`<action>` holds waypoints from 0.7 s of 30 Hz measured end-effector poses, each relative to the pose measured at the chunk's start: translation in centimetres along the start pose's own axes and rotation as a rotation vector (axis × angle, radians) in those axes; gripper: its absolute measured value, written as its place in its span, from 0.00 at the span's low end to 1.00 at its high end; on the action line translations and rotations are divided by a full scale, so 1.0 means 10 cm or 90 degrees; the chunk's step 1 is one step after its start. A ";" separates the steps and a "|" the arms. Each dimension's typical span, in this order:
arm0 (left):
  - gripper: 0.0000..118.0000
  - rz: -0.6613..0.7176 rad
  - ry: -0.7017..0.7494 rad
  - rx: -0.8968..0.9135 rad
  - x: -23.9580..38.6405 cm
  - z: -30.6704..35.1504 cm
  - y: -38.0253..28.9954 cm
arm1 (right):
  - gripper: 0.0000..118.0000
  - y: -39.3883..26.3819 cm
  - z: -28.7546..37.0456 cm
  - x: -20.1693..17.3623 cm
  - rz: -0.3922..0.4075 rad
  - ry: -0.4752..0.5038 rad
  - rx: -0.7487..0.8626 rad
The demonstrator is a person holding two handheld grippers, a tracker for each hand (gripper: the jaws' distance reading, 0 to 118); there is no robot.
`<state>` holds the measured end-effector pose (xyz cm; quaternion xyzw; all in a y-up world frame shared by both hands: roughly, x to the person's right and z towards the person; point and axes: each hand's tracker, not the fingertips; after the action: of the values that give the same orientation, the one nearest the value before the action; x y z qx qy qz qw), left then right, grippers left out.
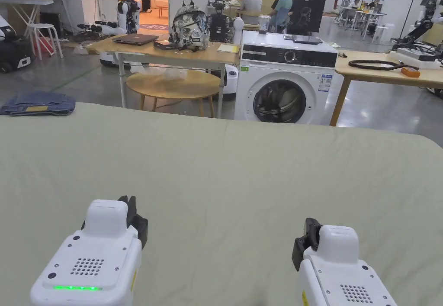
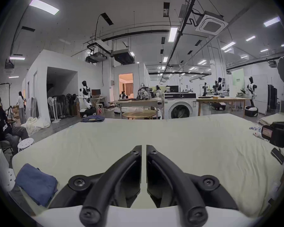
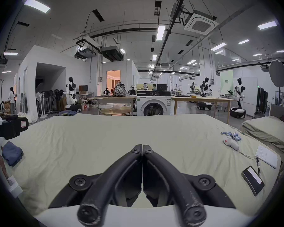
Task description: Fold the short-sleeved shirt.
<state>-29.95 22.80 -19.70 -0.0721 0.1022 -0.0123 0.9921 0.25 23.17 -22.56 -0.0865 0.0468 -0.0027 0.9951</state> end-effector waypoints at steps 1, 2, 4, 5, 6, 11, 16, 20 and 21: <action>0.11 0.002 -0.007 0.001 0.00 0.00 0.00 | 0.09 0.00 0.00 -0.01 0.000 -0.005 0.002; 0.21 0.002 -0.010 0.000 0.00 -0.01 0.00 | 0.27 0.00 0.00 0.00 -0.003 -0.004 0.004; 0.34 0.001 -0.009 -0.004 0.01 -0.02 0.00 | 0.58 0.00 -0.02 0.01 -0.009 -0.003 0.002; 0.40 0.004 -0.009 -0.004 0.01 -0.02 0.00 | 0.66 0.00 -0.02 0.01 -0.009 -0.007 0.001; 0.42 0.010 -0.011 -0.003 0.00 -0.03 0.00 | 0.66 -0.01 -0.02 0.01 -0.004 -0.017 0.008; 0.47 0.029 -0.025 0.020 -0.02 -0.03 0.02 | 0.80 -0.01 -0.03 0.03 0.003 -0.021 0.018; 0.48 0.037 -0.023 0.036 -0.03 -0.04 0.03 | 0.87 -0.02 -0.02 0.04 0.009 -0.040 0.034; 0.48 0.050 -0.024 0.078 -0.07 -0.02 -0.01 | 0.87 -0.01 -0.05 0.09 0.007 -0.026 0.033; 0.48 0.036 -0.011 0.097 -0.06 -0.02 -0.01 | 0.87 -0.01 -0.05 0.09 0.007 -0.026 0.033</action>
<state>-30.59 22.66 -19.73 0.0063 0.0943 0.0086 0.9955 1.10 23.02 -23.08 -0.0602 0.0270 0.0033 0.9978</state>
